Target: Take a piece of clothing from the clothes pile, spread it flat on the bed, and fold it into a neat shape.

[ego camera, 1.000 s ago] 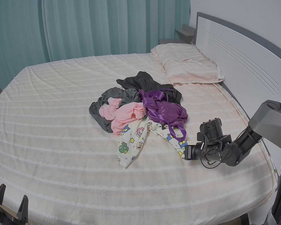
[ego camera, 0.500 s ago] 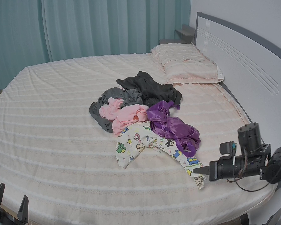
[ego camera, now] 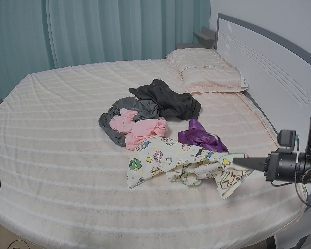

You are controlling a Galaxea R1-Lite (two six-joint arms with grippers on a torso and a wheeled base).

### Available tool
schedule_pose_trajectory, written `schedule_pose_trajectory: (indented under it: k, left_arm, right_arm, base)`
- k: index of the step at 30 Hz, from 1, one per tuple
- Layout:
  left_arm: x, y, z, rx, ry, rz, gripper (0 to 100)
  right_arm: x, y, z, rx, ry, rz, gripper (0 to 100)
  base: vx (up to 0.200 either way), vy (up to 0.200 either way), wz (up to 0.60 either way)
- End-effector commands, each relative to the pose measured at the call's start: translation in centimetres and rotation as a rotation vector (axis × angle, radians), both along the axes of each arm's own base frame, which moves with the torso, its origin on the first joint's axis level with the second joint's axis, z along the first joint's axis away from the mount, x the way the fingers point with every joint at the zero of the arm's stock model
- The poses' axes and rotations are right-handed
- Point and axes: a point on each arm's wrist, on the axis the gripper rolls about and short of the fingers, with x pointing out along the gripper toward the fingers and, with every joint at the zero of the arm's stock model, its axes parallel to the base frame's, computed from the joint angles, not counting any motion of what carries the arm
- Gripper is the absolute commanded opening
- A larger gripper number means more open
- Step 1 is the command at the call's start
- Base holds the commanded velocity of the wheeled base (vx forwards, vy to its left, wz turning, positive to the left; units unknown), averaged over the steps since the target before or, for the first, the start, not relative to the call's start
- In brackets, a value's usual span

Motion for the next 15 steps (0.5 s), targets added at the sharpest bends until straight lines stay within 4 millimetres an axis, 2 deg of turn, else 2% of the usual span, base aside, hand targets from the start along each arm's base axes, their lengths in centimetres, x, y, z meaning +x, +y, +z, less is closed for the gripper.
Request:
schedule_pose_trajectory:
  k: [1,2,3,4,5,7,9,10,13,15]
  left_arm:
    - [8.7,-1.1,1.5,0.084,0.330,-0.239,100]
    - [10.1,-1.9,0.8,0.093,0.404,-0.319,100]
    - [10.2,-2.0,0.7,0.094,0.411,-0.327,100]
    - [11.9,-3.1,-0.4,0.115,0.517,-0.397,100]
    - [12.8,-3.6,-1.0,0.125,0.564,-0.419,100]
    - [13.4,-3.9,-1.3,0.130,0.592,-0.432,100]
    - [15.2,-5.4,-2.9,0.155,0.674,-0.490,100]
    - [15.2,-5.4,-2.9,0.155,0.674,-0.490,100]
    - [17.4,-7.8,-5.2,0.169,0.737,-0.561,100]
    - [18.0,-8.8,-6.0,0.166,0.763,-0.587,100]
  right_arm:
    - [-0.8,-1.5,6.1,0.166,-0.184,-0.042,0]
    - [-1.0,-1.7,5.8,0.168,-0.179,-0.046,0]
    - [-1.1,-1.7,5.8,0.169,-0.178,-0.046,0]
    - [-1.0,-1.8,4.9,0.151,-0.146,-0.050,0]
    - [-1.0,-1.8,4.3,0.142,-0.131,-0.047,0]
    - [-1.0,-1.8,3.8,0.134,-0.114,-0.045,0]
    - [-1.2,-1.8,2.9,0.121,-0.085,-0.043,0]
    - [-1.2,-1.8,2.9,0.121,-0.085,-0.043,0]
    - [-1.1,-2.0,2.9,0.125,-0.079,-0.047,0]
    - [-1.1,-2.0,2.8,0.120,-0.078,-0.046,0]
  base:
    - [0.000,0.000,0.00]
    - [0.000,0.000,0.00]
    - [0.000,0.000,0.00]
    - [0.000,0.000,0.00]
    - [0.000,0.000,0.00]
    - [0.000,0.000,0.00]
    - [0.000,0.000,0.00]
    - [0.000,0.000,0.00]
    - [0.000,0.000,0.00]
    - [0.000,0.000,0.00]
